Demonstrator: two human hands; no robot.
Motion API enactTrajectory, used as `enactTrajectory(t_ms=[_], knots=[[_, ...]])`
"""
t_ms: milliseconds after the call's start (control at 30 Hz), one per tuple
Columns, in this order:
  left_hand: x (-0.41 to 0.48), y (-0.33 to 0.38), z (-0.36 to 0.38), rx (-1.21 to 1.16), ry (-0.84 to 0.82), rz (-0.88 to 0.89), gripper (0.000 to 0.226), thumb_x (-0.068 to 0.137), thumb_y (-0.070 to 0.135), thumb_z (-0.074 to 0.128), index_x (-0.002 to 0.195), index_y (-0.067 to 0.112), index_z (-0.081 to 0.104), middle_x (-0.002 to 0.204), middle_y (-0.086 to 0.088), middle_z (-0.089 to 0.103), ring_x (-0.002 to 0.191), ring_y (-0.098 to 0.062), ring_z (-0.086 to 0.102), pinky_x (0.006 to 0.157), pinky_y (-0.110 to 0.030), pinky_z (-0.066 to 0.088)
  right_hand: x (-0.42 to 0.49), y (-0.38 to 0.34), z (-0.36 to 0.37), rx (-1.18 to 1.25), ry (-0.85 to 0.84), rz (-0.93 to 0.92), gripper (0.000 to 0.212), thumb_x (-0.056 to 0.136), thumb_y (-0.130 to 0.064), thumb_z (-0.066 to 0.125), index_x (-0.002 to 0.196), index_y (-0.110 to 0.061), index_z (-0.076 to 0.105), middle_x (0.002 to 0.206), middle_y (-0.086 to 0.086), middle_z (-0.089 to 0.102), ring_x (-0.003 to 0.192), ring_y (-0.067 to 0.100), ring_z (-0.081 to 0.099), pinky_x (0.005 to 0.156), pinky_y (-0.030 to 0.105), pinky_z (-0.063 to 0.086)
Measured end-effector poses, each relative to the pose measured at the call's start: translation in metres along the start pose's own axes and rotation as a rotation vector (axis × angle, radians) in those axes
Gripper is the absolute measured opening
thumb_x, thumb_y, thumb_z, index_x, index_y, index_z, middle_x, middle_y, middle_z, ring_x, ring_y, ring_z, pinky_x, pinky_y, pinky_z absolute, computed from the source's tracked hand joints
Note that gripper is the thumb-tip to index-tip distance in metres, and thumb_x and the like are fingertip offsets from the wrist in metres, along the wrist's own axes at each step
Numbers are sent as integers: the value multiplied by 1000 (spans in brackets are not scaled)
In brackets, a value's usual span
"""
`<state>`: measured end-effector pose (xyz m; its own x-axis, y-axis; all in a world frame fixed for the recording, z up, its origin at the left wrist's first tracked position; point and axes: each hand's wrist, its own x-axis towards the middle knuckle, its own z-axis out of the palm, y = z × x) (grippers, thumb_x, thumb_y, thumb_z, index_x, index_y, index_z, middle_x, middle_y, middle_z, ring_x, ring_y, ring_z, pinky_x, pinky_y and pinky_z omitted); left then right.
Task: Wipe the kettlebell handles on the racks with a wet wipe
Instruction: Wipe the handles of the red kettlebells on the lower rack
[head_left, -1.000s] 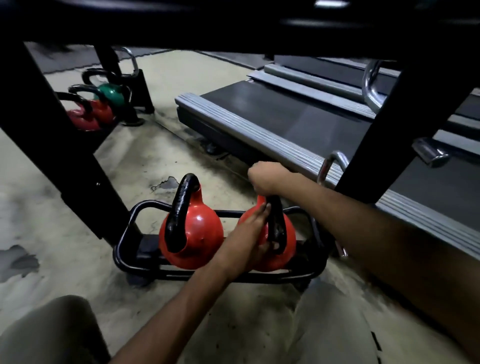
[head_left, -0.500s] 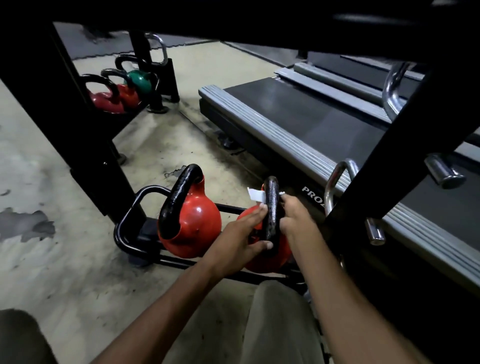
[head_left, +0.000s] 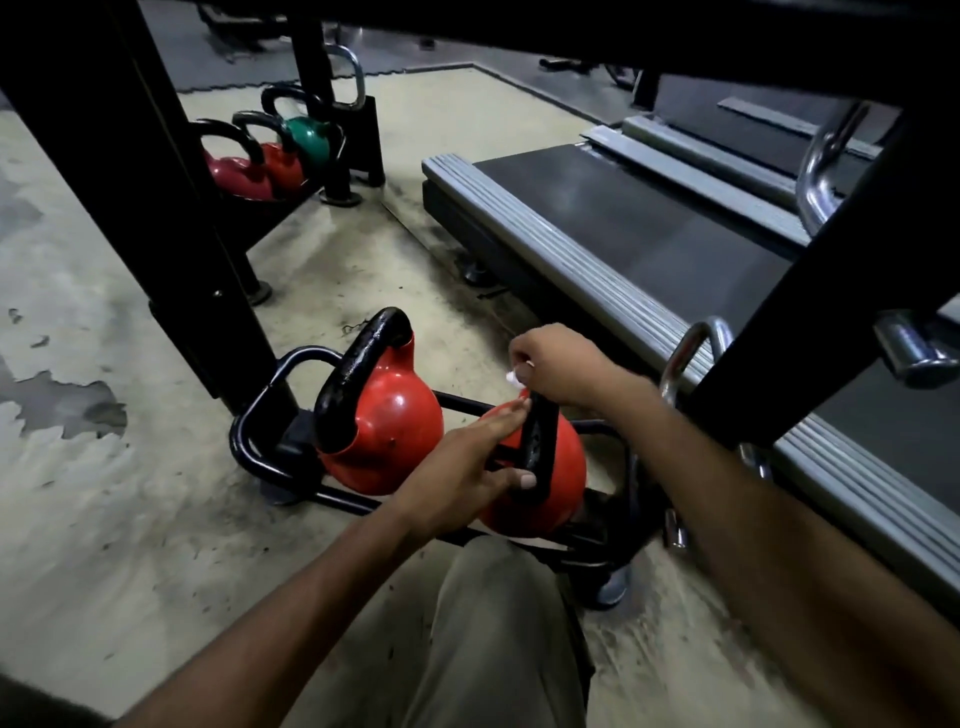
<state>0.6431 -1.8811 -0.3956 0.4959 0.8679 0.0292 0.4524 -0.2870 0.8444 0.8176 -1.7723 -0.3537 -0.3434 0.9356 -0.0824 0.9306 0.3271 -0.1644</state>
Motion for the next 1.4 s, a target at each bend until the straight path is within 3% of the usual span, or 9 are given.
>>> enactTrajectory(t_ms=[167, 400, 533, 767, 967, 1100, 1200, 1300, 1400], knots=[[4, -1, -2, 72, -66, 40, 87, 91, 18, 74, 162, 27, 25, 166, 9, 31, 152, -8, 28, 125, -37, 29, -24, -10, -17, -129, -100, -82, 13, 90, -23, 54, 85, -24, 67, 90, -2, 68, 87, 21, 63, 69, 41, 56], [8, -18, 3, 23, -9, 104, 87, 89, 20, 79, 161, 21, 30, 167, 8, 27, 152, 3, 17, 126, -22, 14, -52, -15, 19, 482, 581, 381, 17, 85, -24, 70, 99, -27, 79, 101, -5, 73, 96, 12, 68, 87, 35, 54], [7, -24, 5, -57, 5, 137, 86, 89, 18, 79, 160, 21, 32, 166, 11, 27, 151, 6, 18, 122, -12, 16, -51, -30, 29, 764, 730, 604, 13, 83, -22, 70, 94, -21, 76, 83, -10, 76, 82, 8, 72, 83, 36, 58], [-11, -57, 20, -242, -84, 141, 66, 95, 24, 72, 152, 39, 42, 145, 24, 54, 134, 13, 44, 112, -14, 35, -3, -35, -2, -220, 71, 301, 21, 88, -19, 62, 105, -17, 74, 107, 8, 71, 101, 32, 67, 74, 34, 53], [-9, -80, 23, -165, -60, 227, 53, 96, 14, 68, 146, 27, 54, 138, 28, 56, 128, 16, 48, 108, -15, 40, -37, -55, 1, -447, -113, 167, 8, 88, -21, 59, 84, -16, 65, 100, 4, 58, 84, 28, 67, 53, 35, 47], [-1, -91, 25, -105, -76, 264, 50, 96, 22, 67, 145, 28, 55, 141, 14, 62, 131, -3, 55, 111, -35, 45, -91, -67, 29, 35, 511, 269, 24, 94, -23, 63, 114, -31, 71, 117, -6, 69, 108, 12, 64, 85, 27, 53], [3, -94, 26, -71, -69, 268, 52, 95, 25, 68, 145, 28, 55, 142, 12, 61, 132, -4, 55, 111, -38, 44, -85, -66, 54, 680, 781, 622, 28, 90, -28, 71, 117, -22, 76, 98, -1, 78, 93, 11, 73, 92, 39, 57], [3, -95, 26, -67, -75, 250, 49, 96, 28, 67, 144, 31, 56, 141, 16, 61, 131, -4, 56, 111, -38, 44, -55, -51, 55, 1700, 624, 789, 64, 71, -29, 80, 121, 9, 67, 106, 23, 72, 96, 31, 72, 95, 55, 56], [-1, -94, 26, -54, -62, 244, 47, 98, 31, 65, 144, 32, 55, 142, 18, 60, 130, -5, 55, 111, -39, 43, -45, -38, 46, 2198, 362, 806, 47, 102, -15, 41, 140, 10, 51, 125, 30, 65, 99, 39, 72, 90, 46, 57]])
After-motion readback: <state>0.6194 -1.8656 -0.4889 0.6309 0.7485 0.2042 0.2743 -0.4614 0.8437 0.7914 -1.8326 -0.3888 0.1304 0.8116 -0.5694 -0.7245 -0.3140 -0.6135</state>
